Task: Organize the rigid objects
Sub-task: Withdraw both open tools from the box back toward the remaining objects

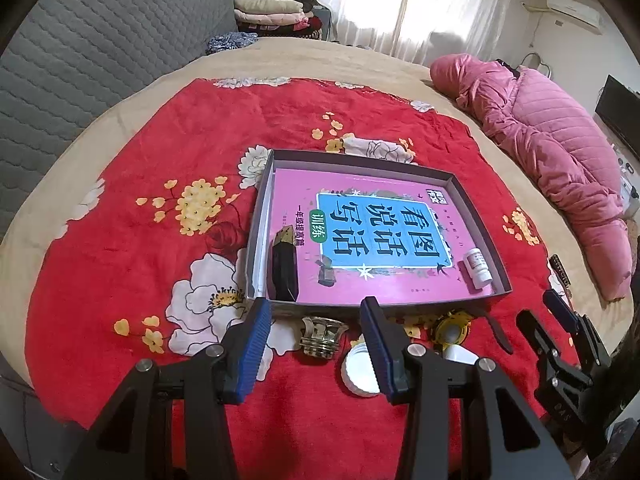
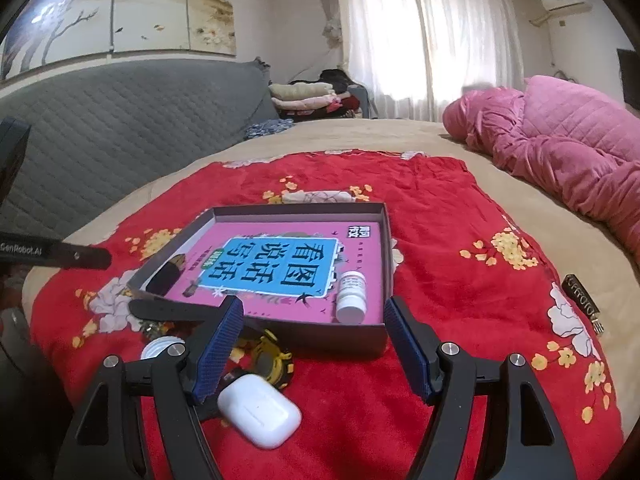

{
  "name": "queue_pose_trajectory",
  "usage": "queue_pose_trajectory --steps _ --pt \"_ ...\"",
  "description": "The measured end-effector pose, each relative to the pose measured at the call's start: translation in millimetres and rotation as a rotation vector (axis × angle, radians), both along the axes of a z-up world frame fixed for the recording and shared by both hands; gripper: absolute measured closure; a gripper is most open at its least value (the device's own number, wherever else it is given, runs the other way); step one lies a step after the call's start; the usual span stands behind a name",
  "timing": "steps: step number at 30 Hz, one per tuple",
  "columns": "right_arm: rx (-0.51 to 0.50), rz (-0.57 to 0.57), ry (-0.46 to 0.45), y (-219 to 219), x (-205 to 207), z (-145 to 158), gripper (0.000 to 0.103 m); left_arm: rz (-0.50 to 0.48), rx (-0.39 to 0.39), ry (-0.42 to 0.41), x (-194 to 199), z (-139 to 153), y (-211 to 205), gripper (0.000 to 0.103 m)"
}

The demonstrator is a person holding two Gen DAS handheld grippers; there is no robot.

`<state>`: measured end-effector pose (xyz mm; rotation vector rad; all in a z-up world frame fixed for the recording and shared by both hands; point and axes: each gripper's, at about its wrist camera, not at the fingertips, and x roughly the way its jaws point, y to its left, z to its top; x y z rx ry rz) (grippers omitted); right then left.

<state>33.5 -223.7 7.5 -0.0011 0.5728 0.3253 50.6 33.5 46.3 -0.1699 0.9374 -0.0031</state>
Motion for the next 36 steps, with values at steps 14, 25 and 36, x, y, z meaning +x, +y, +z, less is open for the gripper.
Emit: queue_pose_trajectory --steps 14,25,36 --pt "-0.037 0.066 0.015 13 -14 2 0.029 -0.007 0.007 0.000 -9 3 0 0.057" --pt "-0.056 0.069 0.056 15 -14 -5 0.029 -0.032 0.014 0.013 -16 -1 -8 0.057" --pt "-0.065 0.065 0.075 14 -14 -6 0.029 -0.059 0.026 0.040 -22 -9 -15 0.057"
